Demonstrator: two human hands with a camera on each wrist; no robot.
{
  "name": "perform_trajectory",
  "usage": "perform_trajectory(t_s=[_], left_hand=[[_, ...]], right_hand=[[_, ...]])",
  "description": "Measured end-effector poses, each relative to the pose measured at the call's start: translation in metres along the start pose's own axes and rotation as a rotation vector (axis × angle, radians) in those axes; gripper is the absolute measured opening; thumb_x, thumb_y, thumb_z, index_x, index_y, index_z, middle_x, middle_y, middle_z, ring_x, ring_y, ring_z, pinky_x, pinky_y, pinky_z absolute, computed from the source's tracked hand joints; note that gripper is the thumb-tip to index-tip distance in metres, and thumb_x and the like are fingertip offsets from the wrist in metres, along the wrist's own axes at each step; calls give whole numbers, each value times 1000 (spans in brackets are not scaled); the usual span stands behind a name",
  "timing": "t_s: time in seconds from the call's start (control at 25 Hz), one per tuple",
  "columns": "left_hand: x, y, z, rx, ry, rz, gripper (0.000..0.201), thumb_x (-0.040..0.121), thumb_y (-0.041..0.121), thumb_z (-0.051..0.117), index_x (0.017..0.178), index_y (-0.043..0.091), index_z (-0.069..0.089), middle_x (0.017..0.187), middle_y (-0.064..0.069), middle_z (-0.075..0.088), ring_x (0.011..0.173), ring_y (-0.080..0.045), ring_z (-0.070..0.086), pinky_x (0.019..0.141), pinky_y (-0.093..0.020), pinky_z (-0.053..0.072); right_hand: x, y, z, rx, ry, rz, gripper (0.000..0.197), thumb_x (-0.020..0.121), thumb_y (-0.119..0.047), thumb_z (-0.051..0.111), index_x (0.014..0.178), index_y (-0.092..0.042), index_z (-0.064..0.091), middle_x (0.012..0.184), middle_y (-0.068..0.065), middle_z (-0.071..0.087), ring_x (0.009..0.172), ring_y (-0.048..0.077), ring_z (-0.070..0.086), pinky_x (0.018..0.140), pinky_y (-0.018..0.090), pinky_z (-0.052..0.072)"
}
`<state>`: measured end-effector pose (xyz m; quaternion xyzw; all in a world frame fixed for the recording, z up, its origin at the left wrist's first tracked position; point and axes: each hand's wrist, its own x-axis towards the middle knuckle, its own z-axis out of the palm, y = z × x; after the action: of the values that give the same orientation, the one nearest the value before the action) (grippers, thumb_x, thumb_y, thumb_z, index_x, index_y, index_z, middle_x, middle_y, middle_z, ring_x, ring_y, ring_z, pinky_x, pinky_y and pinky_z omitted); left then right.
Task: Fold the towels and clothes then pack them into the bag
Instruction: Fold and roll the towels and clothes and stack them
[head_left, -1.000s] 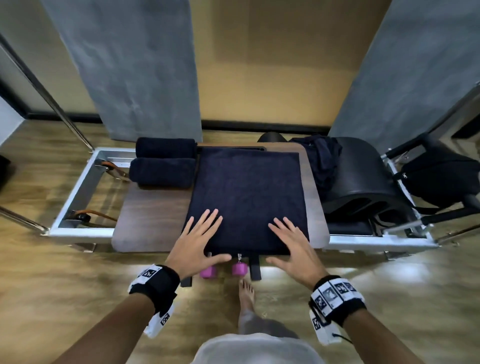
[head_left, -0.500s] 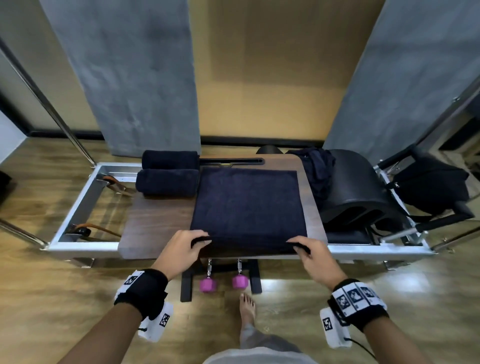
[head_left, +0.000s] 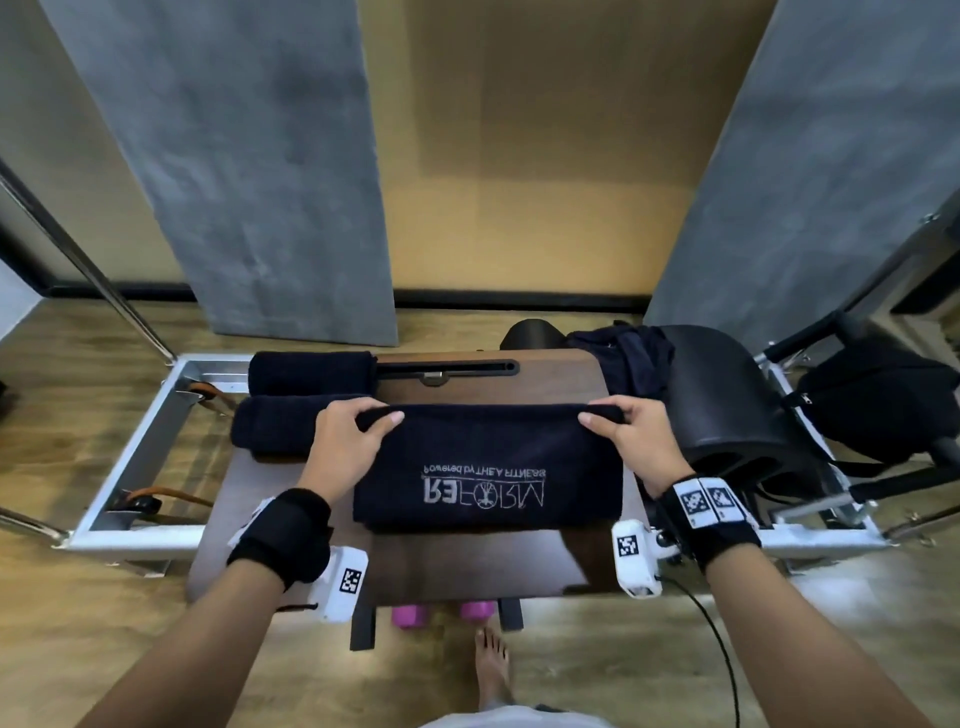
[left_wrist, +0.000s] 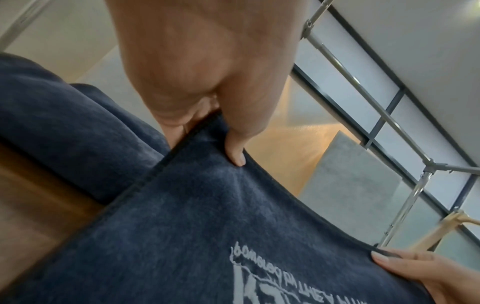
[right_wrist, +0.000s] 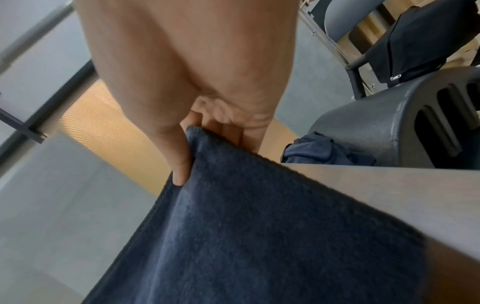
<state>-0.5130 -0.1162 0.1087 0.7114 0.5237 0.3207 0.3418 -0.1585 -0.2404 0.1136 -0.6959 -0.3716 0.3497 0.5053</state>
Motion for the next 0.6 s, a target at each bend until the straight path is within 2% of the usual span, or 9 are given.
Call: perform_trajectory(t_s=[0.08, 0.12, 0.2, 0.24, 0.32, 0.4, 0.48, 0.52, 0.6], left_hand=[[18, 2, 10, 63, 27, -49, 10, 95, 21, 80, 101, 13, 80, 96, 5, 77, 97, -10, 71, 86, -17, 49], [26, 3, 15, 97, 31, -68, 20, 95, 18, 79, 113, 9, 78, 107, 1, 76, 107, -16, 69, 96, -24, 49], [31, 6, 28, 153, 28, -44, 38, 98, 18, 75, 134, 9, 68, 131, 0, 66, 123, -14, 60, 109, -28, 44], [30, 8, 35, 179, 38, 5, 39, 100, 20, 72, 138, 12, 65, 136, 3, 61, 124, -11, 57, 110, -27, 42], [21, 12, 51, 203, 46, 126, 26, 103, 24, 67, 127, 16, 68, 124, 7, 61, 113, -8, 60, 103, -29, 48], [0, 14, 69, 200, -52, 203, 11, 104, 29, 63, 105, 21, 71, 100, 10, 60, 91, -10, 61, 86, -36, 54], [-23, 11, 87, 175, -242, 207, 20, 106, 38, 59, 93, 25, 67, 88, 11, 57, 83, -8, 58, 79, -39, 53], [-34, 8, 95, 182, -323, 201, 23, 107, 41, 56, 92, 26, 65, 89, 12, 57, 83, -7, 57, 79, -39, 53], [-51, 0, 104, 258, -399, 218, 22, 107, 45, 54, 96, 28, 61, 95, 15, 54, 90, -5, 54, 85, -34, 51]], right_hand=[[28, 0, 7, -56, 5, 34, 18, 86, -7, 82, 103, -5, 78, 106, 17, 76, 99, 22, 71, 102, 52, 55], [40, 1, 10, -129, 14, 49, 27, 86, -10, 83, 112, -8, 77, 112, 12, 75, 107, 21, 69, 105, 47, 54], [54, 4, 13, -278, 47, 33, 41, 86, -14, 83, 125, -16, 72, 121, 1, 70, 116, 16, 64, 108, 37, 49], [56, 7, 16, -317, 69, -9, 39, 86, -13, 82, 123, -17, 73, 119, -2, 70, 114, 13, 64, 106, 35, 49], [55, 15, 21, -327, 75, -100, 21, 88, -5, 77, 104, -18, 79, 104, -5, 76, 101, 11, 69, 96, 35, 56], [43, 24, 27, -359, 8, -131, 24, 87, 3, 71, 86, -18, 81, 87, -8, 77, 89, 8, 72, 89, 34, 59], [33, 32, 31, -450, -87, -144, 28, 86, 7, 67, 82, -16, 82, 86, -7, 76, 88, 9, 71, 91, 33, 57], [28, 34, 31, -509, -122, -153, 26, 87, 7, 66, 83, -14, 82, 88, -5, 76, 90, 11, 70, 92, 33, 56], [19, 40, 28, -606, -147, -163, 24, 88, 6, 65, 87, -11, 81, 92, -2, 74, 93, 16, 69, 94, 33, 54]])
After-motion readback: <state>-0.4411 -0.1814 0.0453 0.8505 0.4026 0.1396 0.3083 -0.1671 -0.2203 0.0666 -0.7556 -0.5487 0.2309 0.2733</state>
